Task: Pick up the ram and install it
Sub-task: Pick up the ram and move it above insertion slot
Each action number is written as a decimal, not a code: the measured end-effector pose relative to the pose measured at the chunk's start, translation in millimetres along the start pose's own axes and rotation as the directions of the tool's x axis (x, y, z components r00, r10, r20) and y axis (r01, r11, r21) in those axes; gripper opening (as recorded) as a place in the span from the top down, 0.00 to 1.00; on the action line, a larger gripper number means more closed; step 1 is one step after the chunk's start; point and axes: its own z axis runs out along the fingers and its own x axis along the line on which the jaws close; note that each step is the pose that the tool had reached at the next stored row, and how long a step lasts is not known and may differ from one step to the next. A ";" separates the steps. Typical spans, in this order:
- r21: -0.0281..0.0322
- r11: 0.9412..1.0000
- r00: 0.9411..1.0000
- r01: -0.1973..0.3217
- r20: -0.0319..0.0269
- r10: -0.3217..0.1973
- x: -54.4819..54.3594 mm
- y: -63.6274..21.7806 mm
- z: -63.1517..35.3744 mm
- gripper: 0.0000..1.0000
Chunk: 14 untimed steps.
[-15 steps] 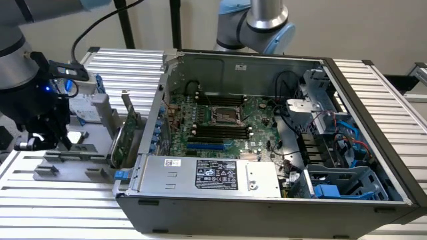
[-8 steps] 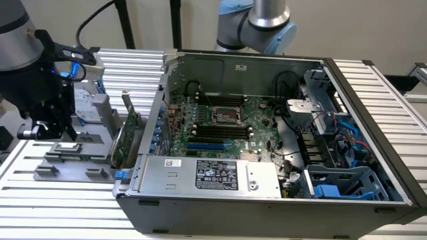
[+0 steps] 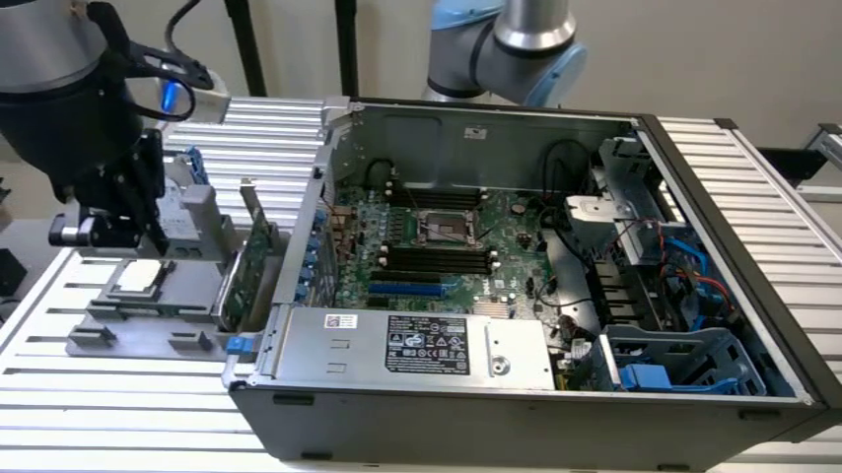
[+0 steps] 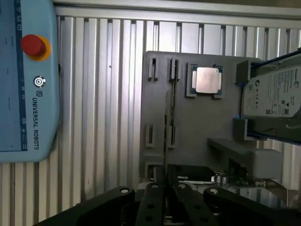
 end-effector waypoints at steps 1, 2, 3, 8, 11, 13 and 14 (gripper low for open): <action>0.000 1.000 1.000 0.001 0.003 -0.001 0.0 -4.1 -3.8 1.00; 0.000 1.000 1.000 0.001 0.005 -0.001 0.1 -8.2 -7.4 1.00; 0.000 1.000 1.000 0.002 0.008 -0.002 0.1 -12.5 -11.1 1.00; 0.000 1.000 1.000 0.003 0.019 -0.003 0.1 -34.8 -28.3 1.00; 0.000 1.000 1.000 0.003 0.021 -0.003 0.1 -48.2 -32.7 1.00; 0.000 1.000 1.000 0.003 0.022 -0.003 0.2 -57.4 -34.4 1.00; 0.000 1.000 1.000 0.003 0.023 -0.003 0.2 -62.0 -35.0 1.00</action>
